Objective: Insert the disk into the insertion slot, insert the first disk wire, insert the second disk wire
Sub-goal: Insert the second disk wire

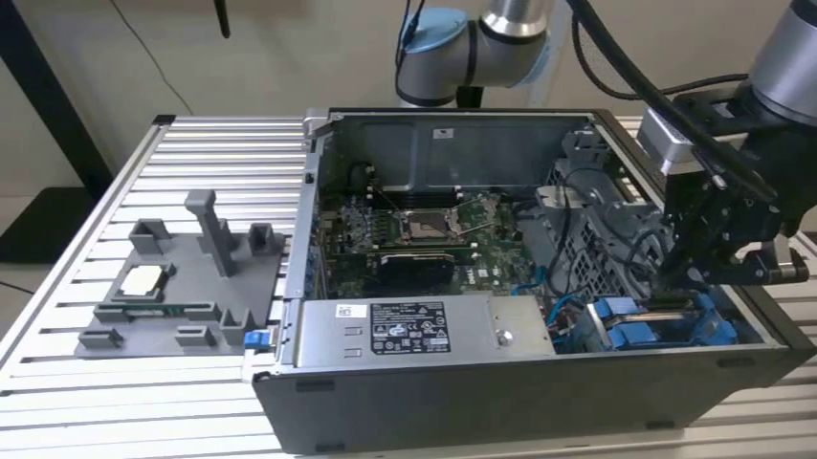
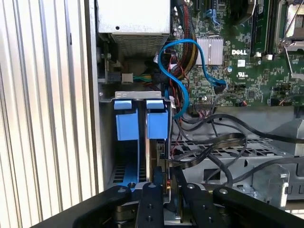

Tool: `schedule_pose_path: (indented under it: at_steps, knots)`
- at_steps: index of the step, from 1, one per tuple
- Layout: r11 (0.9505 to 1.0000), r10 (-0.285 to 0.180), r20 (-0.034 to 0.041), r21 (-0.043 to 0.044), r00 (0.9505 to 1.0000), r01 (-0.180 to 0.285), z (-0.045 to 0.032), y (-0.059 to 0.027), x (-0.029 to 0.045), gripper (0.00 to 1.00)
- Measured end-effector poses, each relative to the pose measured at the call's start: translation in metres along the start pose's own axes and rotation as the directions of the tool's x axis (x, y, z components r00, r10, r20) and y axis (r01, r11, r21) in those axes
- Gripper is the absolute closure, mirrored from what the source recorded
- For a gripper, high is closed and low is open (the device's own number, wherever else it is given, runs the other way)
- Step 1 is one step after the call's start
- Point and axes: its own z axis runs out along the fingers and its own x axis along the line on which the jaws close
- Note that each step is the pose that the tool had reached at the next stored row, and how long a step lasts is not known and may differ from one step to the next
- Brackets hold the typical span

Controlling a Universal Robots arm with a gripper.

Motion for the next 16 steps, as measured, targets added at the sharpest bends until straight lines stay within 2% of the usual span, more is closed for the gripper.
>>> schedule_pose_path:
  at_steps: [7,16]
  knots:
    - [1.0000,0.000,-0.0003,-0.0034,1.0000,0.000,-0.0181,-0.0017,-0.0014,0.76]
    - [1.0000,0.000,-0.0001,-0.0035,1.0000,0.000,-0.0198,-0.0018,-0.0015,0.76]
